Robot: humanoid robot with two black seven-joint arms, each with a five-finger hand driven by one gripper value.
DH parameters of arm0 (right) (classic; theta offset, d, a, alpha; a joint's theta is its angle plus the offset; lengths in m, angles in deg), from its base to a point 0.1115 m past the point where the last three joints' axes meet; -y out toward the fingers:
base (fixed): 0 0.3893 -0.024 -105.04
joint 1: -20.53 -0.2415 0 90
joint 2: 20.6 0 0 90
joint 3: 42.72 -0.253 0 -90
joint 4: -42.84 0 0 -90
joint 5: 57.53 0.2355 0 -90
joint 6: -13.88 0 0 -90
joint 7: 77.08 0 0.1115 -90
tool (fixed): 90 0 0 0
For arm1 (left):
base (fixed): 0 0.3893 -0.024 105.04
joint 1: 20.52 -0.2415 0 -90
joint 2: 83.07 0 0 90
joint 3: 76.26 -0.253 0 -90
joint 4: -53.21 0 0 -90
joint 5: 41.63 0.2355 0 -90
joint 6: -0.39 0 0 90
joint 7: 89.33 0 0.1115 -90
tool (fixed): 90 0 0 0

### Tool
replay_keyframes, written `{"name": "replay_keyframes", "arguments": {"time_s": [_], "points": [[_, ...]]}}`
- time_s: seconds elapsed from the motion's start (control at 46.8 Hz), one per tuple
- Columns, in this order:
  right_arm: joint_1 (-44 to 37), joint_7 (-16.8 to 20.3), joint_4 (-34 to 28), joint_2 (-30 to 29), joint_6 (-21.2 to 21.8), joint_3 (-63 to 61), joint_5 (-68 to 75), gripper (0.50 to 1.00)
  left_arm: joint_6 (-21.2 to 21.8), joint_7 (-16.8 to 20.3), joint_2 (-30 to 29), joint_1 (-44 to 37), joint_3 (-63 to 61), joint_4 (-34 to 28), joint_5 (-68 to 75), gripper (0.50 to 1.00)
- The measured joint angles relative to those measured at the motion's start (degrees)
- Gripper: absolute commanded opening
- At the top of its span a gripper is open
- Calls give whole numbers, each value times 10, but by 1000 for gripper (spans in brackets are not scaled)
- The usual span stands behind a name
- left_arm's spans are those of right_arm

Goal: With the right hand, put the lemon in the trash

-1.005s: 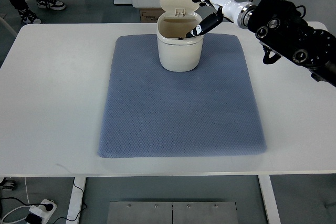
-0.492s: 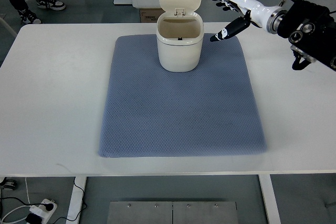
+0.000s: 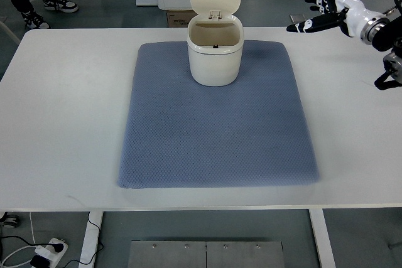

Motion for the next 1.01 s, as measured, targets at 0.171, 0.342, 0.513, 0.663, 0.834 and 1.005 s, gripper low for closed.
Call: {"name": "replay_keyframes", "arguments": {"time_s": [0.171,0.342,0.513,0.663,0.834,1.005], "points": [[57,18,-4,-13,0,-103,1,970,0,0,0,0,0,0,0,1000],[118,21,-12,-40,0,-205,0,968,0,0,0,0,0,0,0,1000],[166,19,-30,-71,-6,-276,0,985,0,0,0,0,0,0,0,1000],[202,14,-41,-108,-7,-330,0,991,0,0,0,0,0,0,0,1000],[236,-2,-67,-135,-11,-361,-1,995,0,0,0,0,0,0,0,1000],[271,-31,-86,-172,-12,-409,-1,1000,0,0,0,0,0,0,0,1000]]}}
